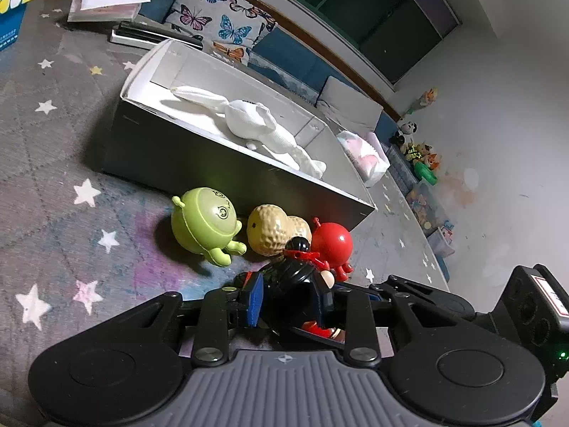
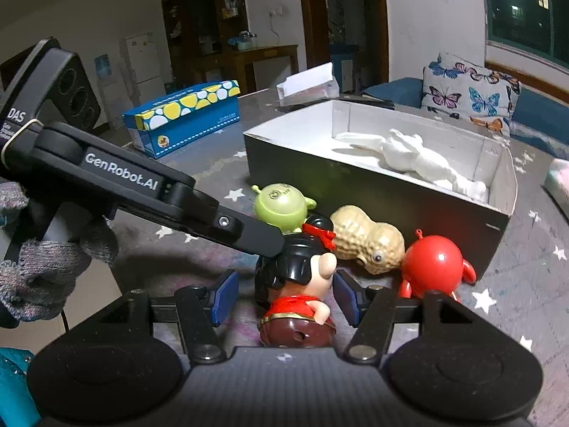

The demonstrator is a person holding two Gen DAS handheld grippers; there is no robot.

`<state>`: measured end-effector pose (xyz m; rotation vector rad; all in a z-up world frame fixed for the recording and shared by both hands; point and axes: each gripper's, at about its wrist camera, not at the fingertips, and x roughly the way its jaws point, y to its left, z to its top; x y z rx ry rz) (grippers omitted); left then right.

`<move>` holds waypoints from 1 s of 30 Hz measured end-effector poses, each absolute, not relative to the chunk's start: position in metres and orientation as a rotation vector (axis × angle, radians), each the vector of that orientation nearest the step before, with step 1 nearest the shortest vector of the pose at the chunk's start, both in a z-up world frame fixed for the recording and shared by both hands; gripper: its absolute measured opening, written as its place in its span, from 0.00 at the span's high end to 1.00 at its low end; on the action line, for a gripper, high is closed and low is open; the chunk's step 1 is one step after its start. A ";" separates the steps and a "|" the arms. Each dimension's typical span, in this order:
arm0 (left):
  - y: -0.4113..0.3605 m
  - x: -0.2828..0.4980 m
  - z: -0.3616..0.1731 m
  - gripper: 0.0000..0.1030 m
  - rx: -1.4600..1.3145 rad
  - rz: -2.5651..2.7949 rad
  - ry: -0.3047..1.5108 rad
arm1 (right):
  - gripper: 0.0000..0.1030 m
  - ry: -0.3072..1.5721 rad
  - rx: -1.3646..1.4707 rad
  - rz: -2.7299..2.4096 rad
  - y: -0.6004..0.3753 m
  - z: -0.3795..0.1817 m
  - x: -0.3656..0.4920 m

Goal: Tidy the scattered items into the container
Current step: 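Grasp the black-haired doll figure with the right gripper while the left gripper pinches its head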

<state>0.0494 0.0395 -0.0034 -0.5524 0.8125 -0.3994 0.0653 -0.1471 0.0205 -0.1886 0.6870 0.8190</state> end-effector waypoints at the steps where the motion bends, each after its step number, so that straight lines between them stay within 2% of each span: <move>1: 0.041 0.048 -0.003 0.69 -0.552 -0.398 0.810 | 0.41 0.682 -0.191 0.822 -0.146 0.022 0.064; 30: 0.098 0.016 -0.016 0.69 -0.696 -0.323 0.789 | 0.41 0.671 -0.210 0.918 -0.125 0.028 0.040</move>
